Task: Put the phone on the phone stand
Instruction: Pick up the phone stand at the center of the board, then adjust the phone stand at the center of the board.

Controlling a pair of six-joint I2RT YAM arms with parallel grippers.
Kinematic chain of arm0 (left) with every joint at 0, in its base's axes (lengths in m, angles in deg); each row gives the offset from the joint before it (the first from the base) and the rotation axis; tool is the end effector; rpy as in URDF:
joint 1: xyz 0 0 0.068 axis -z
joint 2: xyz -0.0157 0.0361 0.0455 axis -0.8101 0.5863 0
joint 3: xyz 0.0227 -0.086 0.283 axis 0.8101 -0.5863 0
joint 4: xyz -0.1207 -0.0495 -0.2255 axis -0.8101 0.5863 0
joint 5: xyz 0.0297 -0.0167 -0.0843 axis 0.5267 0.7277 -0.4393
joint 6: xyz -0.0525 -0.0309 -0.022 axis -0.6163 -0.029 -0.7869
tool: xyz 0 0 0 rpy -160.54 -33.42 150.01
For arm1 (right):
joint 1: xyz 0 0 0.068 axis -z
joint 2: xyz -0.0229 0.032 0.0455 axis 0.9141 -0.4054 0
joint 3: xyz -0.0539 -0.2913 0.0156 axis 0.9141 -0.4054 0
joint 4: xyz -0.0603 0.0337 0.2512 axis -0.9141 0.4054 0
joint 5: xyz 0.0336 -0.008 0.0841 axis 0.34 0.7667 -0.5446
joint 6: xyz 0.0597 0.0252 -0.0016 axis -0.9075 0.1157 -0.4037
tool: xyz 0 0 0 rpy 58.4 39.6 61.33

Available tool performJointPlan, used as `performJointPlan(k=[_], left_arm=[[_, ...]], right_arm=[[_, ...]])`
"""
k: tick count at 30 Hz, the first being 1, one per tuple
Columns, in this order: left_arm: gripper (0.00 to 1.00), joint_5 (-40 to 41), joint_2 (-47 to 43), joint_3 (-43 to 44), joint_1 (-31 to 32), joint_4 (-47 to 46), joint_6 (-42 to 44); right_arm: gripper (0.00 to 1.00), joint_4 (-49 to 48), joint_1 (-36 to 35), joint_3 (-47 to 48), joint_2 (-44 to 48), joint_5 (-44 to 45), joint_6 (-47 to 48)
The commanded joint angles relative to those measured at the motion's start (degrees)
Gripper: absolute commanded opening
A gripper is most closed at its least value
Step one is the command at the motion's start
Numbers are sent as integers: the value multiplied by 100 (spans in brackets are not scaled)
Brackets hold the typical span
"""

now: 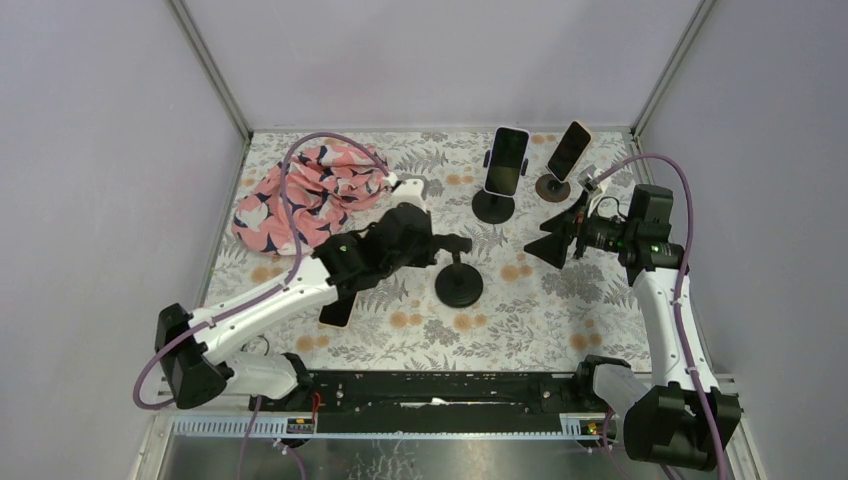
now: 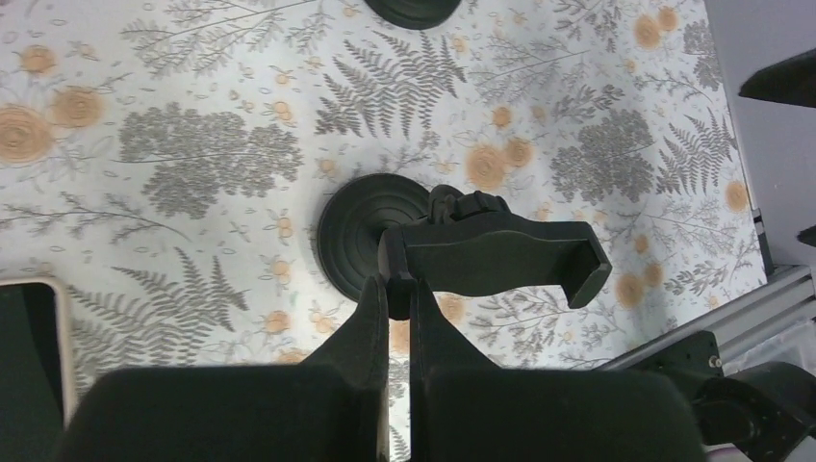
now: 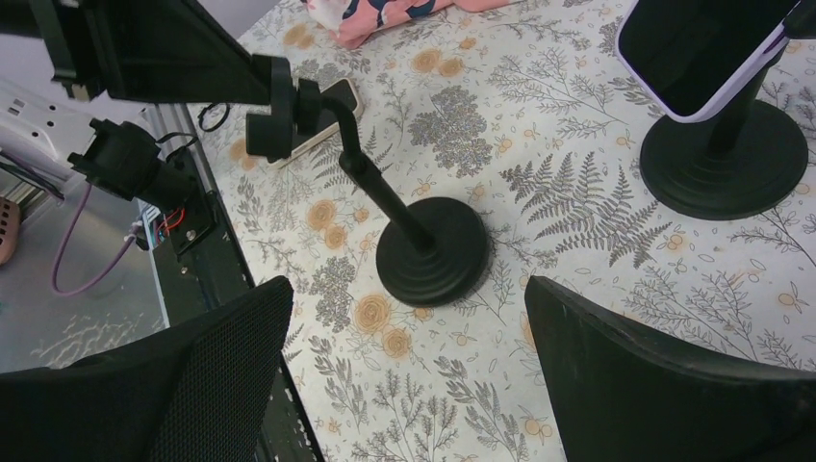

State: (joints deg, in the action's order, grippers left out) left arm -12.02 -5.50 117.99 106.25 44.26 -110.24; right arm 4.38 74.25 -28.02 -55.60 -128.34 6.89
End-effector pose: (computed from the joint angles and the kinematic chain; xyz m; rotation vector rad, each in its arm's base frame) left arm 0.1859 -0.2153 0.3484 0.0945 2.2384 -0.5659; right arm 0.2053 0.0176 0.3334 -0.7556 1.7171 0.9469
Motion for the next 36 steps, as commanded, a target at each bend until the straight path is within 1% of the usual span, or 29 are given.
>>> performJointPlan(k=[1,6,11,15,19,22,30,36], left_arm=[[0,979,242,523,546,-806,-531],[0,1629,663,953,995,-570,-1026],[0,1973,990,1152,1327,-428,-1370],[0,2095,1237,1301,1433,-230,-1562],[0,2207,1391,1482,1505,-41,-1580],[0,2345,1420,1517,1567,-3,-1589],[0,2528,1665,1672,1674,191,-1911],[0,2625,1831,1789,1767,246,-2095]], right_arm=[[100,238,-14,364,130,-73,140],[100,847,-197,675,154,508,293],[100,1425,-686,948,246,1074,521],[100,1465,-790,940,331,1134,470],[100,1371,-790,828,325,1110,424],[100,1325,-966,779,294,1172,375],[100,1282,-1235,840,262,1817,182],[93,1382,-1425,984,115,2159,79]])
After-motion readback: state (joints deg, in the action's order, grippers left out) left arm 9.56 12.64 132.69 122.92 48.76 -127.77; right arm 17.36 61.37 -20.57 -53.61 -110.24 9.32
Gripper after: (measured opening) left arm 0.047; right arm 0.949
